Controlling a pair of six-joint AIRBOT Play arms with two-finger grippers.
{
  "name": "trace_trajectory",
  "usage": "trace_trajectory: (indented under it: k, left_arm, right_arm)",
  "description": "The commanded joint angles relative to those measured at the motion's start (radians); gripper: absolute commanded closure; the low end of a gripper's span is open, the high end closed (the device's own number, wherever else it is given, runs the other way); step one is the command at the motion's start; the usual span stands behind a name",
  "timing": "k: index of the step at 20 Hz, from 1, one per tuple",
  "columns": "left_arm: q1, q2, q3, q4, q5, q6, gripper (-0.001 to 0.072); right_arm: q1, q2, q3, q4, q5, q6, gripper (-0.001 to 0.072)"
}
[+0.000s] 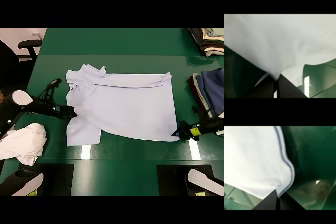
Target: Fold the shirts.
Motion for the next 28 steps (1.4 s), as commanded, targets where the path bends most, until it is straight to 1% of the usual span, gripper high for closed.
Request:
trace_trajectory:
  k: [1, 3, 4, 7, 9, 10, 13, 14, 16, 19, 22, 25, 27, 28]
  left_arm:
    - [0.000, 0.105, 0.101, 0.070, -0.038, -0.051, 0.0684]
    - [0.000, 0.182, 0.254, 0.146, -0.101, -0.080, 0.0684]
    - [0.000, 0.209, 0.356, 0.169, -0.135, -0.082, 0.0683]
    - [0.000, 0.231, 0.697, 0.182, -0.200, -0.083, 0.0683]
    - [0.000, 0.231, 0.924, 0.182, -0.199, -0.108, 0.0683]
    - [0.000, 0.231, 1.015, 0.182, -0.192, -0.109, 0.0683]
    - [0.000, 0.231, 1.229, 0.182, -0.168, -0.109, 0.0684]
    - [0.000, 0.231, 1.273, 0.182, -0.159, -0.109, 0.0684]
    - [0.000, 0.231, 1.293, 0.181, -0.134, -0.113, 0.0684]
    - [0.000, 0.196, 1.268, 0.182, -0.159, -0.126, 0.0684]
    - [0.000, 0.097, 1.171, 0.182, -0.234, -0.126, 0.0683]
    - [0.000, -0.069, 1.053, 0.182, -0.294, -0.110, 0.0682]
    - [0.000, -0.203, 0.983, 0.181, -0.299, -0.091, 0.0682]
    - [0.000, -0.277, 0.951, 0.180, -0.298, -0.085, 0.0682]
  right_arm:
    - [0.069, 0.101, 0.129, 0.025, 0.058, 0.005, 0.0697]
    - [0.062, 0.201, 0.280, 0.031, 0.061, 0.031, 0.0697]
    - [0.055, 0.251, 0.381, 0.032, 0.061, 0.041, 0.0697]
    - [0.051, 0.349, 0.711, 0.030, 0.048, 0.048, 0.0697]
    - [0.051, 0.383, 0.921, 0.020, 0.035, 0.049, 0.0697]
    - [0.051, 0.388, 1.021, 0.011, 0.035, 0.050, 0.0697]
    - [0.051, 0.369, 1.271, -0.060, 0.069, 0.107, 0.0697]
    - [0.051, 0.351, 1.348, -0.068, 0.101, 0.113, 0.0697]
    - [0.051, 0.300, 1.472, -0.081, 0.170, 0.156, 0.0698]
    - [0.051, 0.242, 1.522, -0.083, 0.230, 0.192, 0.0698]
    - [0.084, 0.187, 1.397, -0.087, 0.227, 0.206, 0.0699]
    - [0.166, 0.068, 1.280, -0.175, 0.231, 0.206, 0.0699]
    - [0.232, -0.045, 1.219, -0.269, 0.232, 0.206, 0.0698]
    - [0.253, -0.113, 1.196, -0.284, 0.235, 0.206, 0.0698]
